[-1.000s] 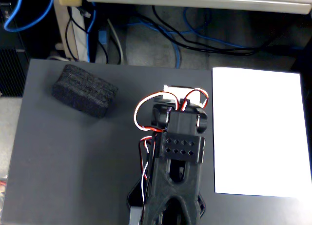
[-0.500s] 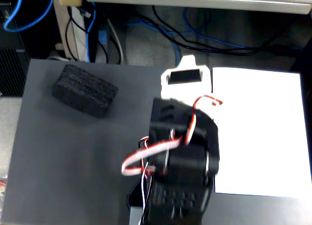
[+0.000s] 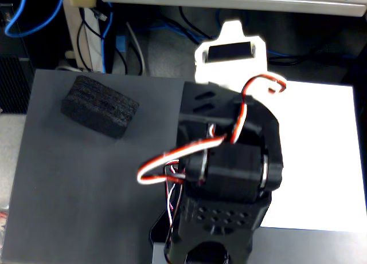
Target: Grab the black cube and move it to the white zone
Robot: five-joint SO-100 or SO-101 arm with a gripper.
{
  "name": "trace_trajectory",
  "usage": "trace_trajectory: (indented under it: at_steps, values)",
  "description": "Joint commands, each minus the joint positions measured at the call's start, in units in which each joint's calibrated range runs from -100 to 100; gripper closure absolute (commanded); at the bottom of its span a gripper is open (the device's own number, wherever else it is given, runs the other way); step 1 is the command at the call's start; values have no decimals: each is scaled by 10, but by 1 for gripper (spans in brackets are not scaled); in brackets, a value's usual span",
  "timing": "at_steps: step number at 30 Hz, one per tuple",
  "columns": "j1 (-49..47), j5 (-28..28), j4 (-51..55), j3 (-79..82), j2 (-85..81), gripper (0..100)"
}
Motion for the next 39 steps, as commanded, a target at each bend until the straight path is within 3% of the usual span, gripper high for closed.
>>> trace_trajectory:
  at_steps: [1, 4, 9, 13, 15, 17, 20, 22, 24, 29, 36, 39]
  values:
    - [0, -1, 13, -23, 35, 92]
    - [-24, 0, 3, -31, 126, 92]
    - [-297, -20, -53, -30, 315, 92]
    - [-503, -105, -45, -29, 323, 92]
    - [-549, -169, -45, -21, 323, 93]
    - [-492, -187, -47, -27, 323, 93]
    - [-305, -189, -52, -21, 315, 93]
    - [-250, -194, -51, -19, 315, 93]
    - [-268, -230, -54, 7, 315, 93]
    - [-373, -230, -120, 143, 315, 93]
    - [-418, -239, -118, 152, 314, 92]
    - [-424, -330, -124, 153, 322, 93]
